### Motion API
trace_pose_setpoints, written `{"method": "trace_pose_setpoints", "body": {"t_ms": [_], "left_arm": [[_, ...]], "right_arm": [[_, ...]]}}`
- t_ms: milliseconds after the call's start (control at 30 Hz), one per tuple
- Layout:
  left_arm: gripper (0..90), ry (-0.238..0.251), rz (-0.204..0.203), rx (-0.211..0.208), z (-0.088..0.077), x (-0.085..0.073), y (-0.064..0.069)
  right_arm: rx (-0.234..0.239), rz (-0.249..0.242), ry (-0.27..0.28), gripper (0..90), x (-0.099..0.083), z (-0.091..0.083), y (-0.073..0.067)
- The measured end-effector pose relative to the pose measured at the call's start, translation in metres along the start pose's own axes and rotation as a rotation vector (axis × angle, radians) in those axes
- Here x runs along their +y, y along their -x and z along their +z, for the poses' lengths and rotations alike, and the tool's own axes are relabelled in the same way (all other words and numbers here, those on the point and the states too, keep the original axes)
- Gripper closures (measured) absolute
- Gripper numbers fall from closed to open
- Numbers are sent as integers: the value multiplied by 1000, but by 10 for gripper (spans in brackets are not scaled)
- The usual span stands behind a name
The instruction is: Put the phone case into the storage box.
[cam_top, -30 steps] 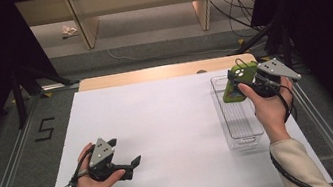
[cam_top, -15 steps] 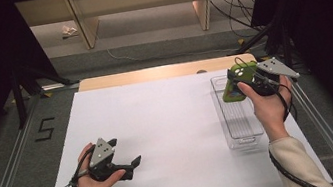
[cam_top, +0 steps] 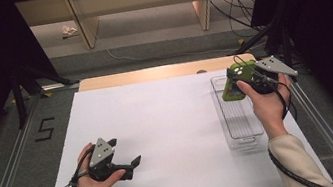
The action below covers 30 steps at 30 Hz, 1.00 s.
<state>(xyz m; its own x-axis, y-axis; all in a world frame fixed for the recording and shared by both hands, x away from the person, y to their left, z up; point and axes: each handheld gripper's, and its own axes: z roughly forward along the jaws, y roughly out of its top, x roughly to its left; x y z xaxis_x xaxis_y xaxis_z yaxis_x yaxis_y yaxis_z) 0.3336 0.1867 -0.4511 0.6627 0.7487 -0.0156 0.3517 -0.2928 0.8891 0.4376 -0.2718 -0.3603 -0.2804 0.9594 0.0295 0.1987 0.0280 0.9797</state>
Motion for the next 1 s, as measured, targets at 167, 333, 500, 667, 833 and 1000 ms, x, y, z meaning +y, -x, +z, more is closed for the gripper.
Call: {"method": "trace_pose_setpoints", "body": {"t_ms": [167,333,500,667,833,1000], "left_arm": [[0,-1,3,1,0,0,0],[0,1,0,0,0,0,0],[0,-1,0,0,0,0,0],[0,2,3,0,0,1,0],[0,0,0,0,0,0,0],[0,0,-1,0,0,0,0]], "right_arm": [[0,2,-1,169,0,2,0],[-1,-1,-6,170,1,4,0],[-2,1,-6,170,2,6,0],[-4,6,-9,170,0,8,1],[-5,9,-14,170,-1,10,2],[-8,9,-18,170,-1,11,3]]}}
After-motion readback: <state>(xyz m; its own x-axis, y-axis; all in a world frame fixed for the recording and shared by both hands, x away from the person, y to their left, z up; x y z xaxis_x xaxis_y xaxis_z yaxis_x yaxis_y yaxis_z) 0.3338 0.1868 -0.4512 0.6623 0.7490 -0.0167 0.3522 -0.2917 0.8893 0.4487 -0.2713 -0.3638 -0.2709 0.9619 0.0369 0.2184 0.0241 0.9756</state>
